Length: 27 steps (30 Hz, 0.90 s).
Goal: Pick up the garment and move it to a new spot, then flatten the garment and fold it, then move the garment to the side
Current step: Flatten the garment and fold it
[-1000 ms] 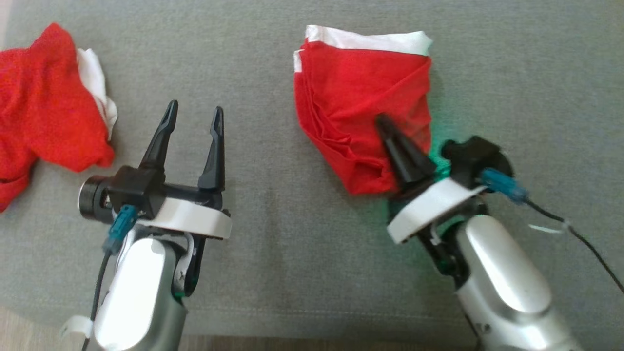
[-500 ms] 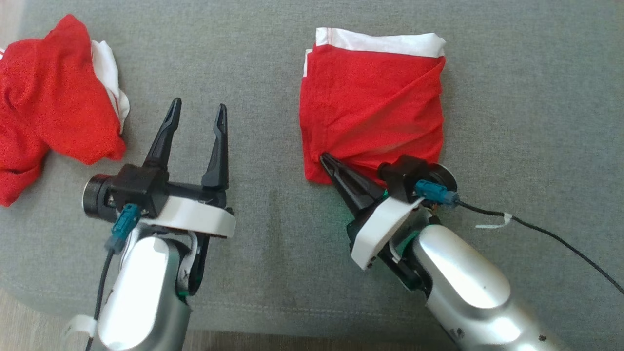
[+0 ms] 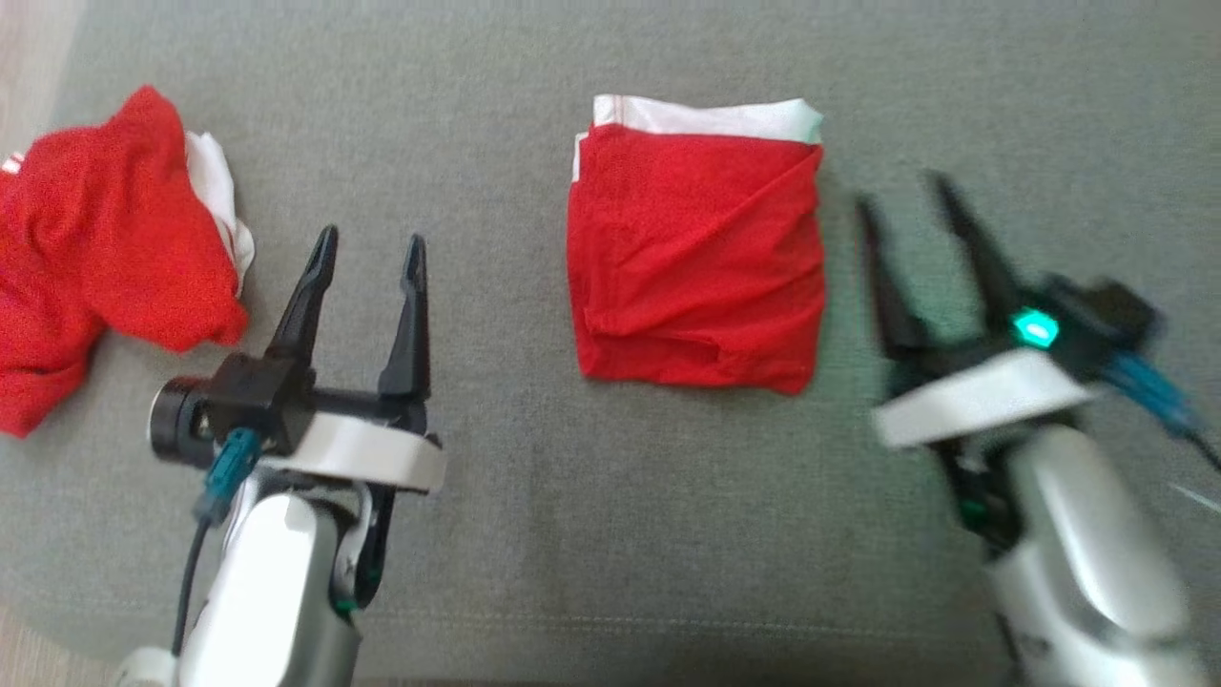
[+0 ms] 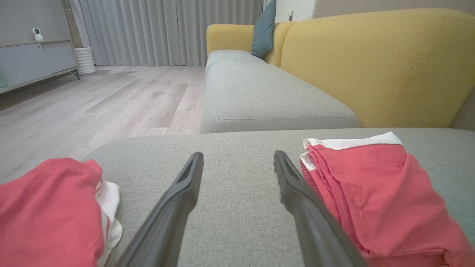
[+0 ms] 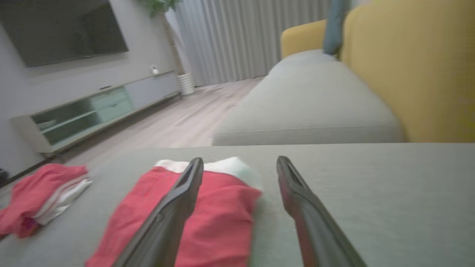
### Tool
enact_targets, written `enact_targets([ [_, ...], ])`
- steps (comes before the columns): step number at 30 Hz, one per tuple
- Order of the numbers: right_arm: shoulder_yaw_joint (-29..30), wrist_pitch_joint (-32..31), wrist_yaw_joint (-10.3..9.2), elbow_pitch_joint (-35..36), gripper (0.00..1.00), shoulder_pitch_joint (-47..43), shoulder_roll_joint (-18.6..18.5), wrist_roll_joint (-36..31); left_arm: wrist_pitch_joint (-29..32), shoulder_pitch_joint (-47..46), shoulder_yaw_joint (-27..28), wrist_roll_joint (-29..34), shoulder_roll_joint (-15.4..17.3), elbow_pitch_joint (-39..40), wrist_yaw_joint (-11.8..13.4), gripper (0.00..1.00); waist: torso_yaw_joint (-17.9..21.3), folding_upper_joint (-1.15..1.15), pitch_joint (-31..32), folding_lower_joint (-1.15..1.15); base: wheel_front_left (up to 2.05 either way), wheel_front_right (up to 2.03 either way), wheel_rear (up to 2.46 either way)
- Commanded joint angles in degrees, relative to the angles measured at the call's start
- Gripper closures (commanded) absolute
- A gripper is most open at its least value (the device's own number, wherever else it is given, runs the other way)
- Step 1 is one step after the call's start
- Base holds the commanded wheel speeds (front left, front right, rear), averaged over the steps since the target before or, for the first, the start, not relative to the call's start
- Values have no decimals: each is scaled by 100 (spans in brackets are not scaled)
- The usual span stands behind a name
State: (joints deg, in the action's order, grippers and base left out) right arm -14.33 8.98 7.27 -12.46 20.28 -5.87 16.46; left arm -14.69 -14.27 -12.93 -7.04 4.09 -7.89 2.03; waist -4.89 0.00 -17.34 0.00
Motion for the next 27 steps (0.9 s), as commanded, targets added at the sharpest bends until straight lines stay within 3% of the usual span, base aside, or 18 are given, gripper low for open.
enact_targets([
  [1, 286, -76, 22, 402, 0, -268, 13, -164, -30, 8, 228, 11, 148, 198, 39, 0, 74, 0, 145, 0, 0, 0, 0],
  [5, 1065, -311, 22, 962, 0, -799, -1, -454, -30, 198, 266, 7, 211, 205, 65, 0, 198, 0, 355, 0, 0, 0, 0],
  [9, 1427, -554, 22, 1400, 0, -1223, 36, -602, -25, 375, 269, -4, 278, 208, 74, 0, 298, 0, 538, 0, 0, 0, 0],
  [27, 1466, -1163, 22, 2105, 0, -2279, 182, -662, 211, 1028, 228, -97, 423, 286, 187, 0, 482, 0, 1218, 0, 0, 0, 0],
])
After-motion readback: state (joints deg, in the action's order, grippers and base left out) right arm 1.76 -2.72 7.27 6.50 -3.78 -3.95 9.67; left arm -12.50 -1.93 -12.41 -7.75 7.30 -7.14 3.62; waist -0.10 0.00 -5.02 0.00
